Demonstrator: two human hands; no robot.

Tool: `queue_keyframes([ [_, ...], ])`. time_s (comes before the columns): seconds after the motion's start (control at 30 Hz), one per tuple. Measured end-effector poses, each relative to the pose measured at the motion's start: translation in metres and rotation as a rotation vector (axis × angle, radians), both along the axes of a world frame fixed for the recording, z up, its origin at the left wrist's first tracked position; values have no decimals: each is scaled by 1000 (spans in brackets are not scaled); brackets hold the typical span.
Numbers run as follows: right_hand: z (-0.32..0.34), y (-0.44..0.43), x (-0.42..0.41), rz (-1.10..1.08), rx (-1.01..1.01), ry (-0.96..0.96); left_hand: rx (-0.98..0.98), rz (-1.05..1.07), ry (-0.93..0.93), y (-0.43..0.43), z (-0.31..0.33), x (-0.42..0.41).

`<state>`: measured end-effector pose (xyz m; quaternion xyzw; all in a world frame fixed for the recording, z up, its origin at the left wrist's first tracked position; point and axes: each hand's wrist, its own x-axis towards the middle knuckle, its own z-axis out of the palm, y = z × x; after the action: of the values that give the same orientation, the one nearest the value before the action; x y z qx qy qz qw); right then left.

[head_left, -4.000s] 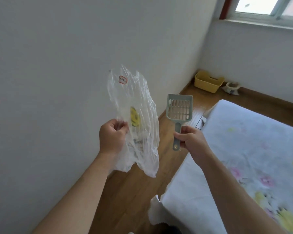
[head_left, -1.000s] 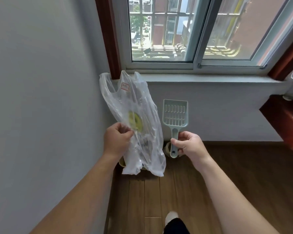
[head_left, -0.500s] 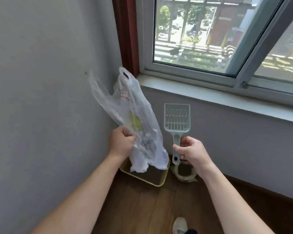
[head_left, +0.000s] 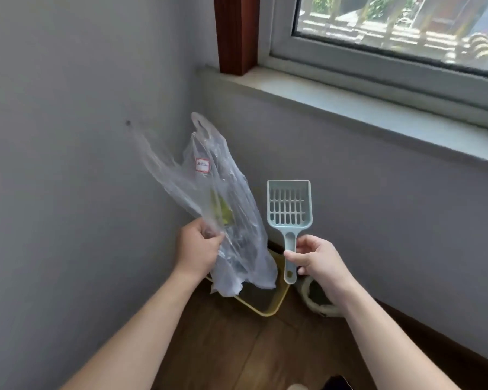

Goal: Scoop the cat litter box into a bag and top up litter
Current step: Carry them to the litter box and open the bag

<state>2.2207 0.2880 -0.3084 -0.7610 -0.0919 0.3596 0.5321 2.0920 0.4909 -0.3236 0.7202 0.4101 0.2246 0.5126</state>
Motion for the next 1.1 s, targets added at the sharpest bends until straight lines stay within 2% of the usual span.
queue_keyframes([
  [0.3,-221,36,7,32,-37,27,-17,-15,43,30,-226,1],
  [0.53,-369,65,12,32,-55,59,-24,-16,62,48,-363,4],
  [0.8,-485,71,16,-52,-112,151,-36,-20,186,37,-458,14],
  [1.1,-560,71,33,-171,-187,267,-59,-69,268,33,-508,36],
])
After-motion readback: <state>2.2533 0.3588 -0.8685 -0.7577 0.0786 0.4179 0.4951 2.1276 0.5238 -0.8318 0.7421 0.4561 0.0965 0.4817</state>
